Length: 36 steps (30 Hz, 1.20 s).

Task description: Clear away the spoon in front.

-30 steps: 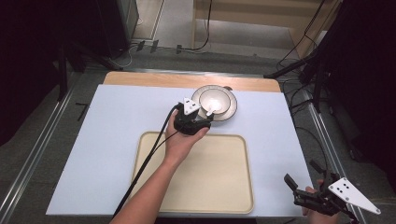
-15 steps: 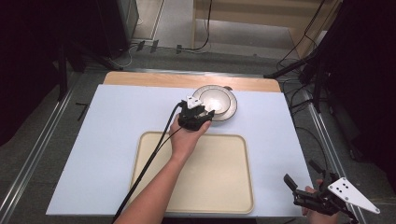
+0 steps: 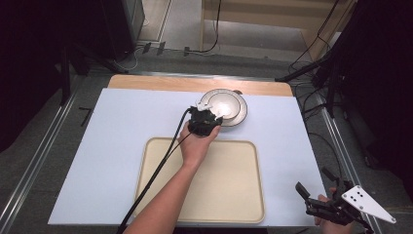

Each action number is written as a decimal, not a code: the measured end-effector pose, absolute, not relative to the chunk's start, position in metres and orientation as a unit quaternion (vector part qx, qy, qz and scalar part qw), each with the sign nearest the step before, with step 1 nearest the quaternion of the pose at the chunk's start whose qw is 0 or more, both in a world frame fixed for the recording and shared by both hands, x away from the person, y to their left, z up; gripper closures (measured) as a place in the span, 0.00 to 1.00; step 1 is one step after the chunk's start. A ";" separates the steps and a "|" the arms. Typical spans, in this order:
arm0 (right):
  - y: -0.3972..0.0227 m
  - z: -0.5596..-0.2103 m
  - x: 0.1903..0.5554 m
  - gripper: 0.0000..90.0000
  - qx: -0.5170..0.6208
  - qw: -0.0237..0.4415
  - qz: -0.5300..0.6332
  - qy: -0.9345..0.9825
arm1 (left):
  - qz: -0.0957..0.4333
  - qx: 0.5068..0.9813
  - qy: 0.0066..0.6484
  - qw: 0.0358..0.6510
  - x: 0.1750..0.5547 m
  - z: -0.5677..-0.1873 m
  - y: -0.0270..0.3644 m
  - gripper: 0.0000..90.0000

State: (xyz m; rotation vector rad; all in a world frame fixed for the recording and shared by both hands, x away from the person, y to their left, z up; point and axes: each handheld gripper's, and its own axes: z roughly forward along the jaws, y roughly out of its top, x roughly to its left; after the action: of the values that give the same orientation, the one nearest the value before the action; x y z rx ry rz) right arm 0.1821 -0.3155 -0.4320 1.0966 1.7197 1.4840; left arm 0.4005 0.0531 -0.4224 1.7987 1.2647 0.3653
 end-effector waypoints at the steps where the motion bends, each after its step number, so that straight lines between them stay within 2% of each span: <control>1: -0.316 -0.432 0.182 0.00 0.414 0.304 0.561 0.649 | 0.143 0.722 0.514 0.440 0.401 -0.423 0.053 0.75; 9: -0.315 -0.433 0.183 0.00 0.415 0.304 0.560 0.649 | 0.131 0.719 0.525 0.437 0.403 -0.423 0.055 0.85; 16: -0.316 -0.432 0.182 0.00 0.415 0.304 0.560 0.649 | 0.135 0.722 0.522 0.433 0.402 -0.424 0.053 0.87; 30: -0.317 -0.433 0.182 0.00 0.415 0.304 0.560 0.649 | 0.106 0.717 0.525 0.447 0.406 -0.426 0.054 0.90; 36: -0.317 -0.433 0.182 0.00 0.415 0.305 0.560 0.649 | 0.086 0.708 0.531 0.458 0.408 -0.426 0.056 0.87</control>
State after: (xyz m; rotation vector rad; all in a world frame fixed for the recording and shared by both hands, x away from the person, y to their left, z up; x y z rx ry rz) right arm 0.1824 -0.3168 -0.4329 1.0997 1.7193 1.4822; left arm 0.4080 0.0563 -0.4263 1.7431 1.3084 0.2127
